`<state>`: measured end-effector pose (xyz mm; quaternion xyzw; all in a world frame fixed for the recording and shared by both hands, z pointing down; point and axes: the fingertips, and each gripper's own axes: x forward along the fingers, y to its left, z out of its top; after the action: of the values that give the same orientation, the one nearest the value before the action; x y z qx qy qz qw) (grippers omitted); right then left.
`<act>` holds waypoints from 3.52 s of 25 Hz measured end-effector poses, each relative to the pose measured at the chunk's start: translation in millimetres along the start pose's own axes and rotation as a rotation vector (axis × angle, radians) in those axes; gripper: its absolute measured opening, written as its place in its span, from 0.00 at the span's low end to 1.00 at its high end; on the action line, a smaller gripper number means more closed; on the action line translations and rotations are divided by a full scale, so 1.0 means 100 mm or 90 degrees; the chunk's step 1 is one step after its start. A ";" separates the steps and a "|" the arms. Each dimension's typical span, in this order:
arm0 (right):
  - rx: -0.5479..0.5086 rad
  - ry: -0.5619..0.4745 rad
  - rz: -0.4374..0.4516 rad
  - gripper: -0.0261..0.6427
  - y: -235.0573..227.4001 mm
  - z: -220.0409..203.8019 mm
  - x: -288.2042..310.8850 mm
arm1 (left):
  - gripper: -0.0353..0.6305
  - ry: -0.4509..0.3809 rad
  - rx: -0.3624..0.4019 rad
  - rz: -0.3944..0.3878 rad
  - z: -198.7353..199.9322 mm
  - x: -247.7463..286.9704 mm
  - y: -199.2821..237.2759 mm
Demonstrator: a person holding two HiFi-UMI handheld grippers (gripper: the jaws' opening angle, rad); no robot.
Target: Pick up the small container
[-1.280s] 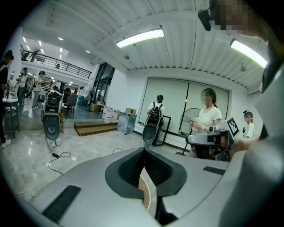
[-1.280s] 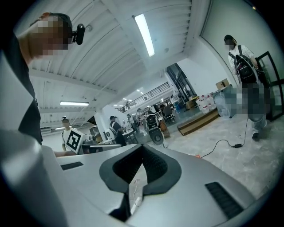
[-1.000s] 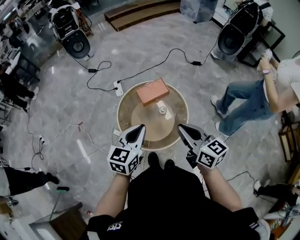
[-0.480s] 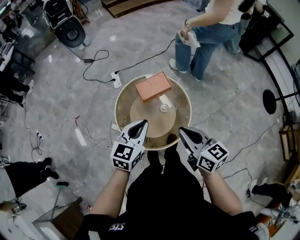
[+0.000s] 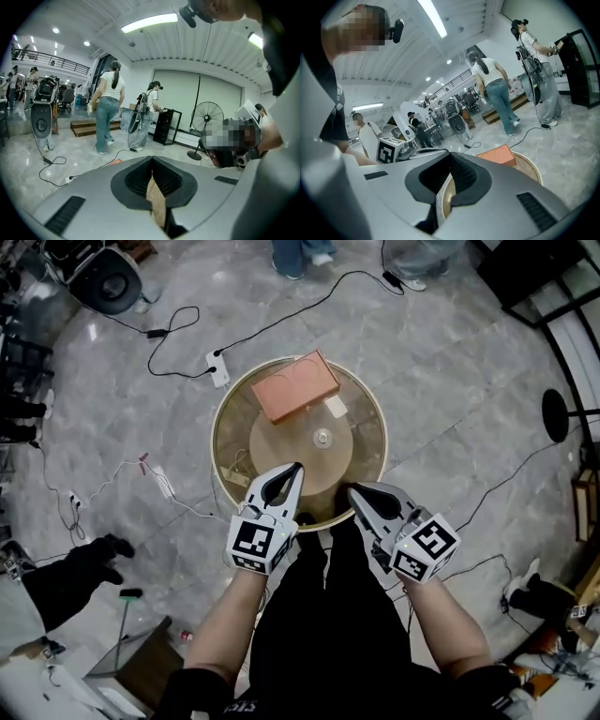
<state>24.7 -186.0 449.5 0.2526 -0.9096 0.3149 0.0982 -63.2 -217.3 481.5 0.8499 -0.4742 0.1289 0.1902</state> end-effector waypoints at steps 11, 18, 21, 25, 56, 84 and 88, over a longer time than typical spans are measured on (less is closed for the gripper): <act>0.048 0.031 -0.010 0.06 -0.72 -0.81 0.43 | 0.07 0.052 0.020 0.014 -1.16 0.83 0.25; 0.063 0.049 -0.030 0.06 -1.18 -1.19 0.64 | 0.41 0.059 -0.023 -0.017 -1.83 1.29 0.39; 0.073 0.058 -0.032 0.06 -1.31 -1.35 0.69 | 0.54 0.058 -0.022 -0.023 -2.06 1.48 0.46; 0.089 0.071 -0.018 0.06 -1.35 -1.57 0.77 | 0.61 0.047 -0.014 -0.030 -2.33 1.73 0.59; 0.126 0.089 -0.076 0.06 -1.86 -2.23 0.73 | 0.58 0.093 0.112 0.004 -2.92 2.65 0.65; 0.060 0.035 -0.065 0.06 0.04 -0.46 0.23 | 0.57 0.037 0.085 0.000 -0.21 0.35 0.19; 0.047 0.025 -0.063 0.06 0.53 -0.23 0.15 | 0.57 0.024 0.084 -0.003 0.22 -0.13 0.08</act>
<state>-14.8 -142.0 445.1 0.2941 -0.8817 0.3482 0.1221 -75.8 -220.9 457.7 0.8590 -0.4591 0.1756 0.1430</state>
